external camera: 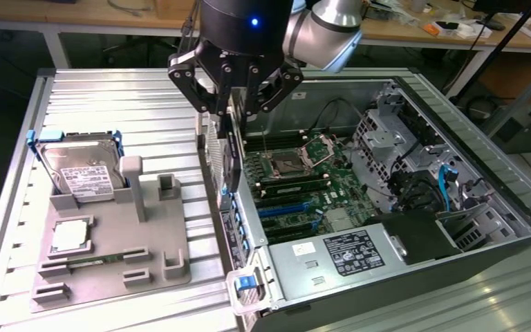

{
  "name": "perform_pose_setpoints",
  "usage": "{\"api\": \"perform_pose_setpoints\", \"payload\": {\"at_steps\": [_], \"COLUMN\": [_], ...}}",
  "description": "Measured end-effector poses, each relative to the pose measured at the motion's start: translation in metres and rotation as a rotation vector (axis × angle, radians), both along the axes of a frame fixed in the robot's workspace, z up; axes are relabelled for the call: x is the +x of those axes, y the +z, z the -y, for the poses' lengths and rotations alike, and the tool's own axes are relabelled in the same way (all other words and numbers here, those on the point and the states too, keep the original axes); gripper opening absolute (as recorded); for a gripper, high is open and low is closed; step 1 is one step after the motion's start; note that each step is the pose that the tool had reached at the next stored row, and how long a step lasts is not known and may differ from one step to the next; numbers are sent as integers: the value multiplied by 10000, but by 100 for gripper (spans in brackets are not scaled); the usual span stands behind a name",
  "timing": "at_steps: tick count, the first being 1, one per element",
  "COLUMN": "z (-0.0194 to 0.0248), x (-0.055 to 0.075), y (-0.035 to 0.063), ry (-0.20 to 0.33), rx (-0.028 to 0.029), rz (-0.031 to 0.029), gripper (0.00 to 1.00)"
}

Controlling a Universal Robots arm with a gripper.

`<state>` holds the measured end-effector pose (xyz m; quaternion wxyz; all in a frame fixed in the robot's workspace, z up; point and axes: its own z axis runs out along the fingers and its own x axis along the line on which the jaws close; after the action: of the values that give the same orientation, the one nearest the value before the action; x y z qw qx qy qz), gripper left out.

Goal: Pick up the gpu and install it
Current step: 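Pick up the gpu and move the gpu toward the slot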

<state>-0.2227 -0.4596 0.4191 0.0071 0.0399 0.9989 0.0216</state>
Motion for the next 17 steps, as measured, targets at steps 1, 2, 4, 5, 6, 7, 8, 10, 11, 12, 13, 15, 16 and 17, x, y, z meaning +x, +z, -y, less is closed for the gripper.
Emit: {"api": "perform_pose_setpoints", "payload": {"at_steps": [1,2,4,5,6,7,8,10,11,12,13,15,16,17], "z": [0,0,0,0,0,0,0,0,0,0,0,0,0,0], "x": [6,12,25,31,37,42,47,58,64,71,76,87,91,96], "y": [0,0,0,0,0,0,0,0,0,0,0,0,0,0], "ry": [0,0,0,0,0,0,0,0,-1,0,0,0,-1,0], "rx": [0,0,0,0,-1,-1,0,-1,0,0,-1,0,-1,-1], "rz": [0,0,0,0,0,0,0,0,0,0,0,0,0,0], "gripper": [27,27,27,27,27,27,27,27,27,27,27,27,27,27]}}
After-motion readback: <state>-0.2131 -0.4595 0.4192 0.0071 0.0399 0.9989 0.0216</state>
